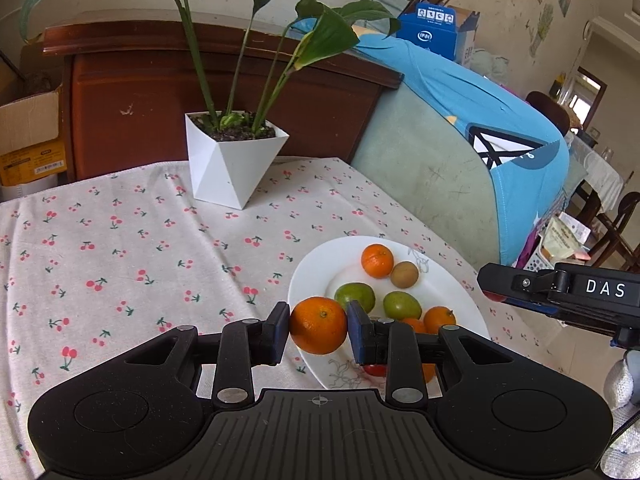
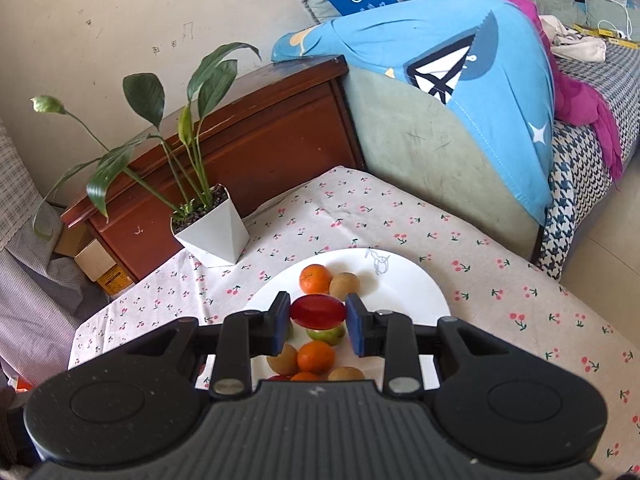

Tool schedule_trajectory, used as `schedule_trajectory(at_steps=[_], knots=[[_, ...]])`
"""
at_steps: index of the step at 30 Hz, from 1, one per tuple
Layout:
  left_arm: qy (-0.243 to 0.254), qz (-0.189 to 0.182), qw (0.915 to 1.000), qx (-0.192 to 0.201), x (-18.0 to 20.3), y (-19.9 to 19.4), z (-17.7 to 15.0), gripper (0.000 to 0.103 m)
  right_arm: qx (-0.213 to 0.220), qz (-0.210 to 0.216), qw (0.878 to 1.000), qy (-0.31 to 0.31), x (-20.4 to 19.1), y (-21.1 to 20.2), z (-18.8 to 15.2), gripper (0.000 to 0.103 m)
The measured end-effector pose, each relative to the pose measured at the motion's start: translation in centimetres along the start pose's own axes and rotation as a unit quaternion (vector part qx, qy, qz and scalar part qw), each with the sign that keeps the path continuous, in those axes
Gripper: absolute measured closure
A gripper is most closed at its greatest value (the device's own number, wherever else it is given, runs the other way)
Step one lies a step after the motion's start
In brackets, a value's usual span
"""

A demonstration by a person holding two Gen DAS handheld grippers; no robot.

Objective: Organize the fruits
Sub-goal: 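Carry tangerine and cherry tomato onto the white plate and open both tools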

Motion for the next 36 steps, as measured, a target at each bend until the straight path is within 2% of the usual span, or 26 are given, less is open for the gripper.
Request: schedule_trajectory(at_steps=[8,20,21,22,26,28,31,33,36], knots=[[0.015,0.009,0.9996,-0.020,1.0,2.2,-1.1,0.075,-0.010,-0.003,0.999,0.036,2.2,1.8,-0.1,0.073],[0.032,0.019,0.9991,-0.019,1.6,2.8,-1.3,0.073,-0.026,-0.002,0.999,0.045,2.3,4.6,-0.5,0.070],[0.033,0.020,0.9991,-0.019,1.7,2.8,-1.3,0.067,-0.026,0.001,0.998,0.049,2.4,4.6,-0.6,0.070],[0.032,0.022,0.9991,-0.018,1.7,2.7,-1.2,0.057,-0.025,0.003,0.998,0.051,2.4,4.5,-0.6,0.070],[0.035,0.022,0.9991,-0.008,2.0,2.2,-1.0,0.046,-0.019,0.004,0.998,0.054,2.4,4.1,-0.4,0.070],[0.035,0.028,0.9990,-0.005,2.1,2.0,-0.8,0.034,-0.015,0.007,0.998,0.053,2.3,3.8,-0.3,0.069],[0.040,0.033,0.9986,-0.006,2.5,1.7,-0.7,0.028,-0.014,0.003,0.999,0.041,2.0,3.4,-0.2,0.066],[0.043,0.044,0.9980,-0.009,2.7,1.7,-0.7,0.022,-0.017,0.003,0.999,0.032,1.7,3.2,-0.3,0.060],[0.047,0.055,0.9973,-0.015,2.9,1.6,-0.8,0.021,-0.026,-0.009,1.000,0.013,1.2,3.2,-0.5,0.059]])
Point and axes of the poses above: each gripper's, at about its wrist camera, not at the fingertips, and y roughly the way its jaws point, x to its right, z to its top, the point moved 2 cm from there along y, roughly the way its jaws point, and after that the axes turned 13 degrees about -y, right-handed, at the moved point
